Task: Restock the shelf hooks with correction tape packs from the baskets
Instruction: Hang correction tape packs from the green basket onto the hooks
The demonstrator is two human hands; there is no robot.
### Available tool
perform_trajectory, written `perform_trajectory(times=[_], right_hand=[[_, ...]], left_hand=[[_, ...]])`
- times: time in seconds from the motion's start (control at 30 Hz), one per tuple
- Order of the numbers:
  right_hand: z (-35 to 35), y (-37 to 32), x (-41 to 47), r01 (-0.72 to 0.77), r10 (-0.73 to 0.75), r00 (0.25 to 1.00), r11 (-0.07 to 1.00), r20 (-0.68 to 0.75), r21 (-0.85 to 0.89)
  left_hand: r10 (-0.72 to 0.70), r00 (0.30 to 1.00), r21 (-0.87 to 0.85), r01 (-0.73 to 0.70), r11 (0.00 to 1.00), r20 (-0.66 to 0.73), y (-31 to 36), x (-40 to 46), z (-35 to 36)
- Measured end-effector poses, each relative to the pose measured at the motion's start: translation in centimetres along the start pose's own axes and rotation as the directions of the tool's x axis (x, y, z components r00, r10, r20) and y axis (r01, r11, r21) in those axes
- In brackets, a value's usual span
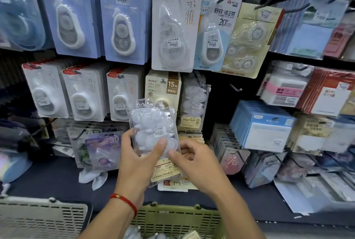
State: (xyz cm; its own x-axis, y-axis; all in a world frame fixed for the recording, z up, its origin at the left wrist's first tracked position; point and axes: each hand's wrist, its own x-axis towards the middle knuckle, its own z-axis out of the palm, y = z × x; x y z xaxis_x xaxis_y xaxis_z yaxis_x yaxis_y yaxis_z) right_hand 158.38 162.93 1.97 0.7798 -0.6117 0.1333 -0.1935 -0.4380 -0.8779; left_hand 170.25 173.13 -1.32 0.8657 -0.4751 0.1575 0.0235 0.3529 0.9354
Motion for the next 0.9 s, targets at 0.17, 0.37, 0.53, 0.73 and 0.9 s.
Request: perform_trajectory(times=[0.17,0.37,0.53,0.73,0.9], right_hand=[[-0.3,0.3,0.1,-0.013,0.024,0.996,0.993,-0.091,0.12],[-1.1,0.6,0.4,0.044,0.047,0.935,0.968,-0.35,0.248],[-1.8,0.8,0.9,0.107,0.086,0.871,0.927,-0.483,0.359],[-2.3,0.7,0.9,0.138,0.057,0.905,0.899,-0.422,0.415],[-2.2,0.8,0.9,0.151,0.081,0.89,0.877,-0.45,0.457]], left_hand=[[-0.071,0.997,-0.057,0.073,0.996,0.028,0.1,0.0,0.1],[-0.112,0.993,-0.061,0.114,0.992,0.029,-0.5,0.5,-0.5],[-0.082,0.997,-0.016,0.082,0.997,0.011,-1.0,0.8,-0.9],[-0.076,0.997,-0.013,0.076,0.997,-0.013,-0.7,0.8,-0.8],[-0.053,0.999,-0.015,0.053,0.998,-0.012,-0.6,0.6,-0.8]])
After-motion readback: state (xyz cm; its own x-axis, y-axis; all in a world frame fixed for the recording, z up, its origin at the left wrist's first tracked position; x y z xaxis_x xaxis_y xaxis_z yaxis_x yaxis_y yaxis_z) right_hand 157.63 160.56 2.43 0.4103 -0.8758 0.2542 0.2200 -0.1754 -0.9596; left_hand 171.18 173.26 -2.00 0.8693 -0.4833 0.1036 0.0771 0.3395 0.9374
